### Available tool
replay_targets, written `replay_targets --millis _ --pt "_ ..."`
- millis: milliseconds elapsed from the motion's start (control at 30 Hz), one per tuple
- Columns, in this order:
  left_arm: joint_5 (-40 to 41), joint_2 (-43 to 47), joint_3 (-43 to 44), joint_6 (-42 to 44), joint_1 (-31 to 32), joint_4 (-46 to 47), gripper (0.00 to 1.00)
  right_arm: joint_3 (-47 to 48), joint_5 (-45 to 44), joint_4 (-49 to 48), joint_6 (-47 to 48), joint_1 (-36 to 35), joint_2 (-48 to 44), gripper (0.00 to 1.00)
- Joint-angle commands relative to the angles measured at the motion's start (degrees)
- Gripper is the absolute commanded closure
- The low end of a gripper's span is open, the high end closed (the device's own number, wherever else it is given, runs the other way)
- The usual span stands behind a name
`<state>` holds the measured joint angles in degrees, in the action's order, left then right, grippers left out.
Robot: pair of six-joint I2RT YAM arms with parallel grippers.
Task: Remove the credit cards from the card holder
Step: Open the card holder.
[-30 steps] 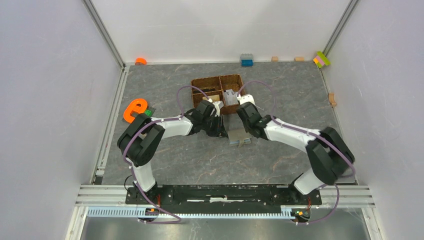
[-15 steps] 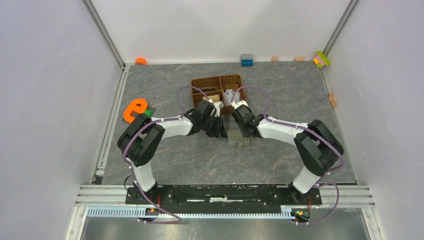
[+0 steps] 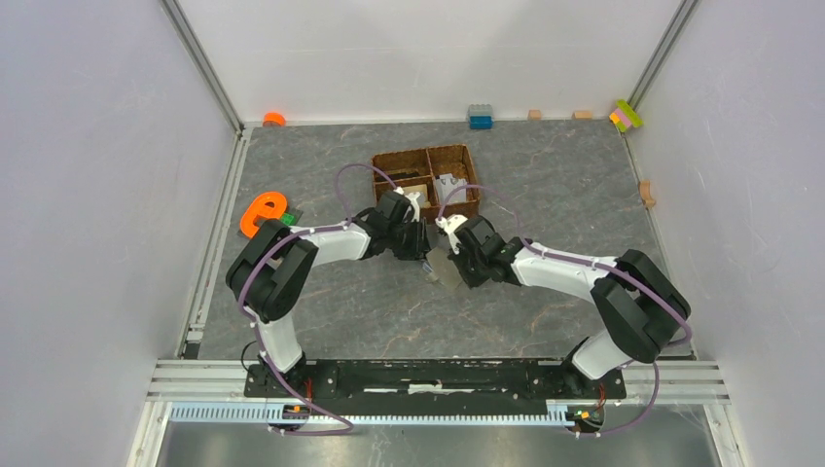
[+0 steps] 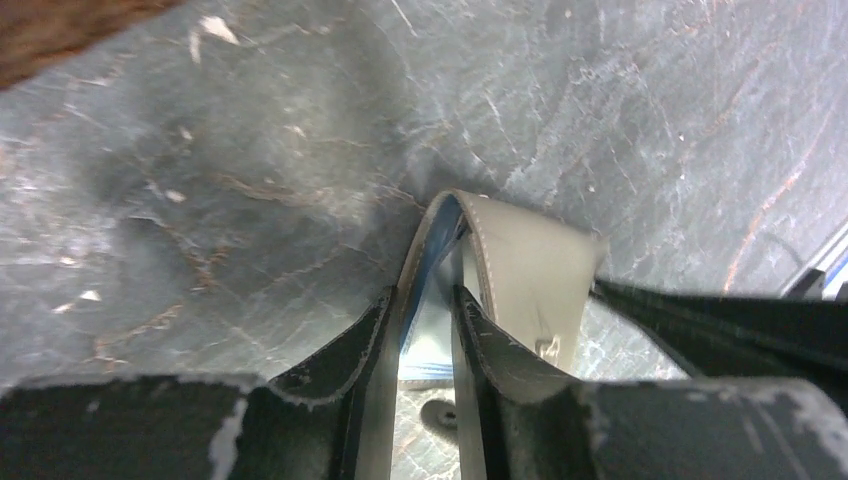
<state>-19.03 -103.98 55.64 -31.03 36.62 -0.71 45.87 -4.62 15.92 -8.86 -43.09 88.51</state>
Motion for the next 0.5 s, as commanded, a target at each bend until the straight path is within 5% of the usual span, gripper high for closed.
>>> replay_targets --millis 0,267,400,467 --pt "-0.47 1.92 0.45 2.46 0.38 1.0 0.68 0.09 19.09 -7.95 3.8 -2.54 0.0 0.97" --pt "-1.98 2.76 0.54 2.18 0.39 0.98 0.67 -4.99 10.26 -12.54 5.52 -3.98 -10.58 0.57" --pt "-2.63 3.54 -0.03 1.15 0.72 1.35 0.67 -7.29 7.39 -15.48 5.15 -4.7 -13.87 0.13" --pt "-2.32 4.27 -0.34 0.97 1.06 1.74 0.67 -7.63 5.11 -16.95 4.99 -5.33 -14.01 0.02"
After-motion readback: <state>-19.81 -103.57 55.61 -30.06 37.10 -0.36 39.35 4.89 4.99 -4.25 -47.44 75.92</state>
